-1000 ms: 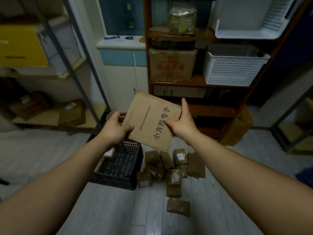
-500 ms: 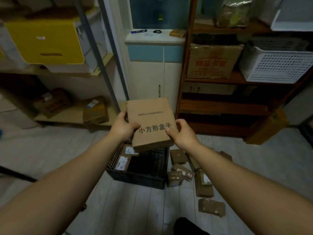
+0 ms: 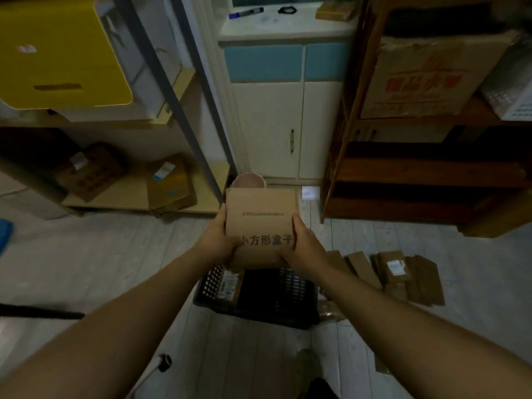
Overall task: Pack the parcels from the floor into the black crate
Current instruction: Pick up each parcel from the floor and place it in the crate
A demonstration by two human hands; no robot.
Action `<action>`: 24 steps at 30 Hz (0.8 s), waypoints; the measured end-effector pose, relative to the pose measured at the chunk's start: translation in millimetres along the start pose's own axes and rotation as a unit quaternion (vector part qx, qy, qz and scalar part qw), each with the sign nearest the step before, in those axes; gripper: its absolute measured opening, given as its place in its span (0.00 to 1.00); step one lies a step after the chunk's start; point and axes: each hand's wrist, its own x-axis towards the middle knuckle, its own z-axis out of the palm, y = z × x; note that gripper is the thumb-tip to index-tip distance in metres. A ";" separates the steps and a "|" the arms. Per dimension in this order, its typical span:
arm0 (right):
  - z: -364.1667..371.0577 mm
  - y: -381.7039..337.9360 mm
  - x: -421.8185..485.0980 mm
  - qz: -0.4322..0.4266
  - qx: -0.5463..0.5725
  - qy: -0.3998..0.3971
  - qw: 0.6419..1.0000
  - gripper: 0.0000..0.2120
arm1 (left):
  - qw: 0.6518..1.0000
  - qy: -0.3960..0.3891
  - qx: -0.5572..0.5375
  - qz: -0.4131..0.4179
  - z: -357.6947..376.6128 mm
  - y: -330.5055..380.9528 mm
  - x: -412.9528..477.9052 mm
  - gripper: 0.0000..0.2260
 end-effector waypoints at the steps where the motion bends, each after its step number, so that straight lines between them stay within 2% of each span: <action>1: 5.7 3.5 8.7 0.002 0.002 0.001 1.000 0.42 | 1.000 -0.012 -0.002 0.011 0.0 -7.2 10.2 0.37; 3: 18.2 12.2 23.3 0.009 0.013 0.006 1.000 0.41 | 0.999 -0.036 0.009 0.032 2.7 -25.5 29.8 0.31; 8: 71.8 49.7 62.3 0.052 0.018 0.003 0.998 0.39 | 0.993 -0.111 0.029 0.020 16.8 -98.8 88.3 0.31; 14: 177.9 123.6 116.4 0.149 -0.001 0.017 0.989 0.37 | 0.981 -0.165 0.100 -0.020 57.3 -219.9 162.0 0.36; 19: 245.7 203.8 166.4 0.198 -0.027 -0.019 0.980 0.35 | 0.972 -0.189 0.141 -0.001 113.5 -313.3 203.1 0.37; 24: 291.8 275.0 205.1 0.218 -0.054 -0.049 0.973 0.36 | 0.948 -0.210 0.236 -0.041 167.5 -399.1 241.2 0.40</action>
